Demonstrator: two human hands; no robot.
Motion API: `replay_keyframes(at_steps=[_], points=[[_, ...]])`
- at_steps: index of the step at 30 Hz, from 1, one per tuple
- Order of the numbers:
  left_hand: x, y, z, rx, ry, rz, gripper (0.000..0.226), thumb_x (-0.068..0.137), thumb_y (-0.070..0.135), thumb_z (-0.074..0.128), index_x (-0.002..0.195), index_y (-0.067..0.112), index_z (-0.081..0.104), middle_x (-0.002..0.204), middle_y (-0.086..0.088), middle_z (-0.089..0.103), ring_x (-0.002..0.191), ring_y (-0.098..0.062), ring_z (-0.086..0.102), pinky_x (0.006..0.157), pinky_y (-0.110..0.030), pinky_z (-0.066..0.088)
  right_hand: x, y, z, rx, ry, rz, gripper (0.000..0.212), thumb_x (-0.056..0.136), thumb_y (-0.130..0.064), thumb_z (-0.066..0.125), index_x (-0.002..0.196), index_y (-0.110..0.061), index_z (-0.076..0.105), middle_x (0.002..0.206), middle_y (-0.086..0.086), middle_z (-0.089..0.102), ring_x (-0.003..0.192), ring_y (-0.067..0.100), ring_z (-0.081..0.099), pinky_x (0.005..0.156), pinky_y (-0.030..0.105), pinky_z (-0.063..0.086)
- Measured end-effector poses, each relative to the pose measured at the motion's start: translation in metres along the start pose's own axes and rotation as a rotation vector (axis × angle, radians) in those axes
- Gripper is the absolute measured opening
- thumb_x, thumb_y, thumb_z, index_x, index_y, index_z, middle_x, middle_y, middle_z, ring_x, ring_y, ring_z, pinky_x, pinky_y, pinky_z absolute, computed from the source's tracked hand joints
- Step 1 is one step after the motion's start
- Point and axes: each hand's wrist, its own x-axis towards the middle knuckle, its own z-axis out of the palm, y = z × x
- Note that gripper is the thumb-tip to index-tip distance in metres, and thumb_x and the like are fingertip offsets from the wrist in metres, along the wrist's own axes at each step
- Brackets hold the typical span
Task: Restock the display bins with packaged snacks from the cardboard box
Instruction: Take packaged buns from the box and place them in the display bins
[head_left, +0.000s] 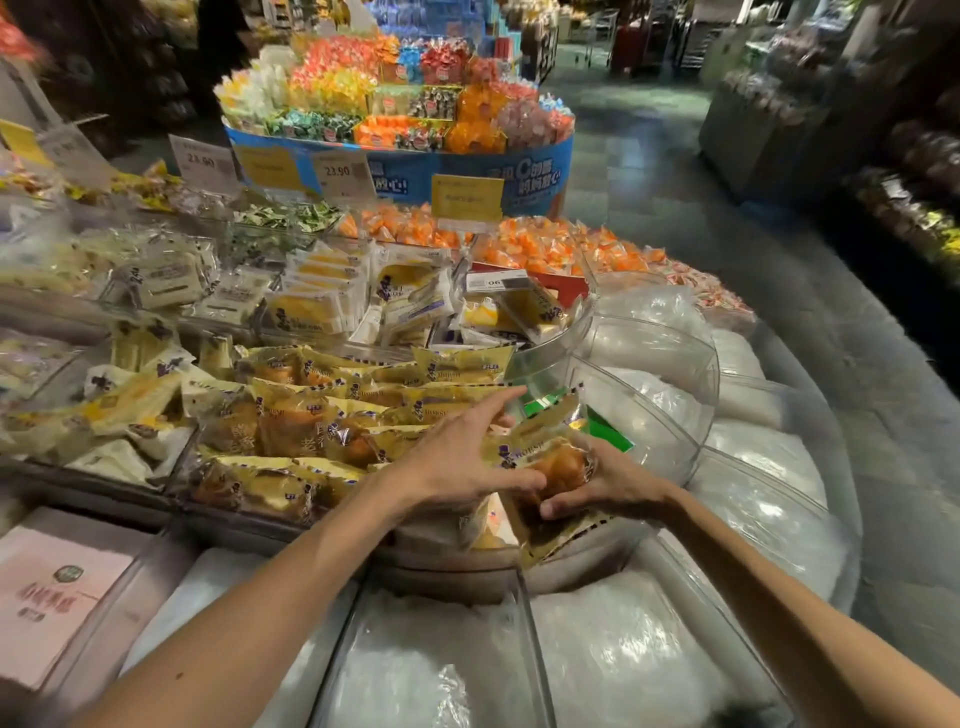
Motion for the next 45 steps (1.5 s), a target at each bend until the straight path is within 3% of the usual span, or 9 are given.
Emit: replay_keyframes(at_steps=[3,6,9,13,18,23,31,39,45], points=[[0.023,0.013,-0.001,0.102,0.058,-0.092,0.082,0.084,0.04,0.076,0.151,0.039,0.029,0.137,-0.001,0.056,0.116,-0.018,0.057,0.103,-0.045,0.048,0.026,-0.001,-0.015,-0.072,-0.073,-0.018,0.062,0.071,-0.01,0.088,0.122,-0.028,0.056,0.117,-0.007,0.066,0.107,0.001,0.065,0.092,0.02,0.053],[0.034,0.016,0.001,0.191,0.138,-0.138,0.077,0.094,0.028,0.066,0.154,0.041,0.02,0.117,-0.005,0.061,0.083,-0.014,0.06,0.08,-0.032,0.056,0.045,0.005,-0.018,-0.181,0.077,0.004,0.089,0.067,-0.032,0.091,0.142,-0.022,0.044,0.138,-0.003,0.054,0.126,0.013,0.052,0.102,0.026,0.044],[0.036,0.017,0.01,0.368,0.199,-0.162,0.07,0.101,0.018,0.053,0.156,0.042,0.017,0.111,-0.006,0.057,0.086,-0.021,0.062,0.076,-0.037,0.059,0.052,0.024,-0.007,-0.386,0.286,-0.025,0.099,0.066,-0.06,0.082,0.146,-0.016,0.042,0.147,0.006,0.048,0.133,0.023,0.045,0.111,0.039,0.04],[0.039,0.019,0.028,0.521,0.199,-0.154,0.06,0.104,0.014,0.046,0.156,0.034,0.023,0.111,-0.008,0.054,0.076,-0.015,0.06,0.068,-0.027,0.058,0.045,0.045,0.015,-0.412,0.191,-0.095,0.119,0.061,-0.078,0.068,0.153,-0.014,0.031,0.15,0.01,0.045,0.133,0.025,0.045,0.113,0.039,0.038],[0.047,0.023,0.029,0.616,0.168,-0.121,0.043,0.096,0.026,0.064,0.137,0.017,0.052,0.109,-0.009,0.066,0.09,-0.024,0.067,0.074,-0.03,0.057,0.058,0.058,0.031,-0.48,0.197,-0.19,0.104,0.07,-0.057,0.083,0.15,-0.012,0.034,0.128,0.017,0.061,0.114,0.035,0.058,0.091,0.039,0.046],[0.055,0.015,0.029,0.617,0.142,-0.123,0.049,0.088,0.034,0.073,0.128,0.011,0.056,0.11,-0.01,0.068,0.096,-0.024,0.068,0.079,-0.03,0.056,0.078,0.055,0.023,-0.792,0.296,-0.093,0.08,0.085,-0.056,0.067,0.147,-0.021,0.032,0.139,0.004,0.056,0.123,0.027,0.043,0.093,0.041,0.034],[0.092,-0.006,0.033,1.076,0.077,0.023,0.052,0.092,0.037,0.064,0.138,0.015,0.05,0.123,-0.009,0.063,0.117,-0.026,0.053,0.083,-0.035,0.048,0.104,0.068,0.021,-0.87,0.351,0.027,0.093,0.078,-0.077,0.059,0.149,-0.022,0.035,0.146,0.007,0.042,0.131,0.027,0.037,0.103,0.045,0.035],[0.111,-0.004,0.018,0.987,-0.195,-0.046,0.042,0.092,0.046,0.063,0.121,0.016,0.063,0.118,-0.014,0.061,0.117,-0.03,0.057,0.086,-0.039,0.048,0.101,0.077,0.018,-0.768,0.297,-0.057,0.109,0.076,-0.068,0.069,0.156,-0.018,0.016,0.149,0.009,0.036,0.13,0.028,0.037,0.104,0.047,0.04],[0.095,0.007,0.016,0.834,-0.126,-0.073,0.048,0.097,0.049,0.055,0.137,0.022,0.058,0.137,-0.007,0.056,0.129,-0.026,0.049,0.102,-0.041,0.043,0.086,0.082,0.007,-0.756,0.185,-0.051,0.104,0.083,-0.06,0.069,0.158,-0.013,0.013,0.15,0.013,0.035,0.135,0.029,0.035,0.111,0.046,0.036]])
